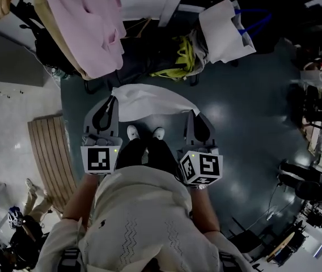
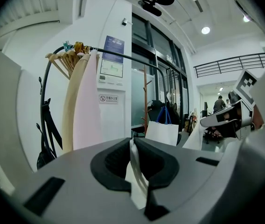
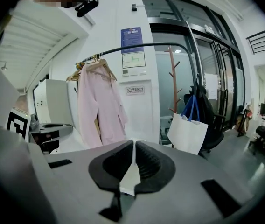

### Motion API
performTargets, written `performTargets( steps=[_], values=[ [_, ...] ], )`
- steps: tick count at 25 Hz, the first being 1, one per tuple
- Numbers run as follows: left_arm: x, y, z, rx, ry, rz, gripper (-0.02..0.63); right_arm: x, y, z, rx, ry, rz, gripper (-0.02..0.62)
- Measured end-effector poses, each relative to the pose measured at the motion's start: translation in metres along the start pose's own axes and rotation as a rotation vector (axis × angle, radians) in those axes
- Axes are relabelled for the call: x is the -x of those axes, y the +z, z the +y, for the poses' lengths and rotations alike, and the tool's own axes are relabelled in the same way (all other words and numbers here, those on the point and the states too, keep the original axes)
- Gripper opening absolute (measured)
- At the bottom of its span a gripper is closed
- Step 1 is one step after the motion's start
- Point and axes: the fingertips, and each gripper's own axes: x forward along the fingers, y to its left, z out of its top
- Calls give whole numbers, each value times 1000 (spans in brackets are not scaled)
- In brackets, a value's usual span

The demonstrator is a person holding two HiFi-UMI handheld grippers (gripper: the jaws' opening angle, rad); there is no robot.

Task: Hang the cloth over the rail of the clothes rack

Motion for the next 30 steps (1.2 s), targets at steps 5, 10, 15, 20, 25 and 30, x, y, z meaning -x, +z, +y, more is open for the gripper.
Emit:
performTargets(
  steps=[5,10,15,20,25,30],
  values=[
    [-15,4,4,-43,-12,13,25,-5,18,-13,3,-27,-39,23],
    [-23,17,-5,-44,10,2,25,-6,28,-23,4,-7,-62,23],
    [-47,16,3,-71,88,52,25,-22,40,-57,4,8,-71,23],
    [-86,29,-7,-102,147,50,25,-55,60,-111,14,33,-79,23],
    [-118,56,-26,-121,242,33,25,-90,98,-167,25,84,-114,23],
    [-148,91,-30,-138,368,5,25,-132,146,-222,54,128,-173,23]
  ],
)
